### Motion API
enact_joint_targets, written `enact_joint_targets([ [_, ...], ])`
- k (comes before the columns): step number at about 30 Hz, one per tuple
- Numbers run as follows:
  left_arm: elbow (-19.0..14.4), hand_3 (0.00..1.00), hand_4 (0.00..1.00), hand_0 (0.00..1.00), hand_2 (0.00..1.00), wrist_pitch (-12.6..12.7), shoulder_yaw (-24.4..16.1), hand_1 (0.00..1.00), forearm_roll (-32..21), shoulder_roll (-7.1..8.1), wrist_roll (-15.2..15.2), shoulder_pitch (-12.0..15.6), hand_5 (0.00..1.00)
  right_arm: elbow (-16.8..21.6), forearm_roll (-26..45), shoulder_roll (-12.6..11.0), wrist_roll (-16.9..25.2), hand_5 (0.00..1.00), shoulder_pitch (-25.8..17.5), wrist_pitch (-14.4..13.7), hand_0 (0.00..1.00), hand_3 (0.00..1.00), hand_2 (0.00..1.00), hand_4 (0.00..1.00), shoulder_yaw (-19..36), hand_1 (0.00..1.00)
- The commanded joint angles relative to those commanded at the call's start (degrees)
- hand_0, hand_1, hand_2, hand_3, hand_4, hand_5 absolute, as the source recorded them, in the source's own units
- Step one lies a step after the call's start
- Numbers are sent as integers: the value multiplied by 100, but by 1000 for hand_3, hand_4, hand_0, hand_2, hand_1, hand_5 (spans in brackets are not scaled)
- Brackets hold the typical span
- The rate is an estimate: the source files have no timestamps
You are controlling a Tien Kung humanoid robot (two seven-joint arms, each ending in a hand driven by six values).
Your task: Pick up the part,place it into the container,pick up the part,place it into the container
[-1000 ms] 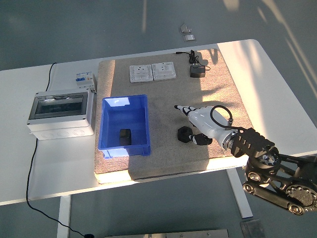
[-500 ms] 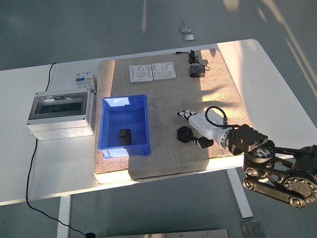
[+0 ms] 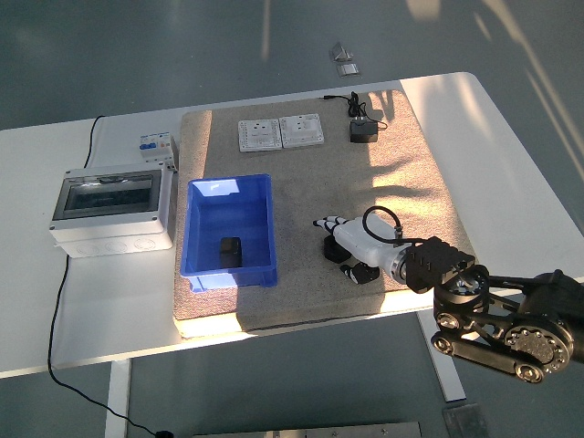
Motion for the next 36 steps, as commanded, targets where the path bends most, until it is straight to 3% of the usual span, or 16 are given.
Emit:
enact_joint_targets([
  [1, 0, 579, 506, 561, 671, 10, 2, 637, -8, 0, -13, 2, 632, -10, 0, 3, -5, 2, -3, -9, 457, 869, 810, 459, 6, 409],
  [6, 0, 579, 506, 561, 671, 45, 3, 637, -30, -4, -61, 4, 632, -90, 20, 3, -56, 2, -21, 36, 457, 869, 810, 459, 9, 409],
  [7, 0, 578, 501, 562, 668, 48, 3, 636, -31, -3, -66, 7, 636, -106, 38, 4, -57, 2, -26, 41, 428, 635, 648, 312, 4, 372],
  [18, 0, 576, 496, 562, 668, 206, -38, 634, -20, 4, -240, 25, 638, -183, 209, 21, -31, 2, -86, 12, 420, 602, 606, 285, 49, 359],
  [19, 0, 573, 495, 562, 666, 224, -43, 631, -18, 8, -255, 24, 642, -187, 222, 20, -22, 2, -88, -9, 413, 512, 563, 309, 60, 354],
  [24, 0, 573, 495, 562, 666, 311, -37, 631, -51, 25, -323, 33, 642, -194, 384, -9, 86, 2, -142, -201, 413, 512, 563, 309, 243, 354],
  [25, 0, 571, 491, 562, 663, 317, -34, 629, -57, 25, -328, 35, 644, -198, 440, -17, 116, 2, -154, -246, 405, 399, 520, 301, 289, 349],
  [36, 0, 571, 488, 566, 661, 377, -21, 630, -150, 48, -348, 50, 650, -234, 1044, -77, 349, 2, -282, -646, 401, 399, 516, 319, 934, 346],
])
